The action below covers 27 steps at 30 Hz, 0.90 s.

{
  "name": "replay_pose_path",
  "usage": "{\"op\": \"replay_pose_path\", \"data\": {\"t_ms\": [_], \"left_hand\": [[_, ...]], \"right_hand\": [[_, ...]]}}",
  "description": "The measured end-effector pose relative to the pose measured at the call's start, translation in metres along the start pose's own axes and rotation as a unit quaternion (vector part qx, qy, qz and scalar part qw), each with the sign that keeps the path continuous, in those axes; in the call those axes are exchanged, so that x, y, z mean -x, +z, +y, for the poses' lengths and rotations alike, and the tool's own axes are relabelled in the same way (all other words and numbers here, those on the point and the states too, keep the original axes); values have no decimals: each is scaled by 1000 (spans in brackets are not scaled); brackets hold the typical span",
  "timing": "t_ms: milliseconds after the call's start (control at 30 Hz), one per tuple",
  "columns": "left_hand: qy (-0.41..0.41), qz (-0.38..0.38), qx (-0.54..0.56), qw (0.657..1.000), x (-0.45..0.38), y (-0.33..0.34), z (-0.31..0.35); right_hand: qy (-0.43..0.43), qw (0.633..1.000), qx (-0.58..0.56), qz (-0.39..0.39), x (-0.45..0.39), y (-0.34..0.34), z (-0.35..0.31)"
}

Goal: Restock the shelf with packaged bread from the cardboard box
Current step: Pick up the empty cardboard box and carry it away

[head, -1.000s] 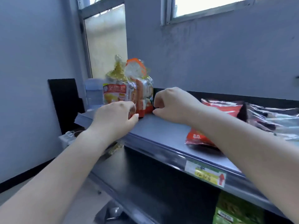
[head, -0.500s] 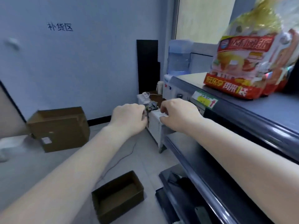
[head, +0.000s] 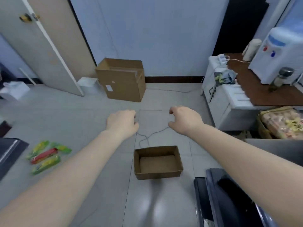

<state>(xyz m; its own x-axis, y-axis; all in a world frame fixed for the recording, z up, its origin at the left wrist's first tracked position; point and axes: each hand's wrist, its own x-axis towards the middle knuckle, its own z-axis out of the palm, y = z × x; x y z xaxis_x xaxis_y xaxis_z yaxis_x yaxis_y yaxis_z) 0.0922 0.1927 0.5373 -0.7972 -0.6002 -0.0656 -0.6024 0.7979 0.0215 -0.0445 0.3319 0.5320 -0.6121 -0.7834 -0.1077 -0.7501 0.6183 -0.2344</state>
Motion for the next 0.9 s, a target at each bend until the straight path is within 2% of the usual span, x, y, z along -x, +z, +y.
{"op": "replay_pose_path", "data": {"t_ms": [200,433,700,900], "left_hand": [[-50,-58,4,997,-65,76,-23],[-81,-163,30,983,-170,202,-52],[-159,-263,99,946,-244,356,-63],[-257,-288,169,907,-261,494,-72]], "right_hand": [[17,998,-12,-57,-82,74,22],[75,987,19,-141,-180,185,63],[139,960,23,-242,-257,326,112],[195,938,-31,-284,-285,450,149]]}}
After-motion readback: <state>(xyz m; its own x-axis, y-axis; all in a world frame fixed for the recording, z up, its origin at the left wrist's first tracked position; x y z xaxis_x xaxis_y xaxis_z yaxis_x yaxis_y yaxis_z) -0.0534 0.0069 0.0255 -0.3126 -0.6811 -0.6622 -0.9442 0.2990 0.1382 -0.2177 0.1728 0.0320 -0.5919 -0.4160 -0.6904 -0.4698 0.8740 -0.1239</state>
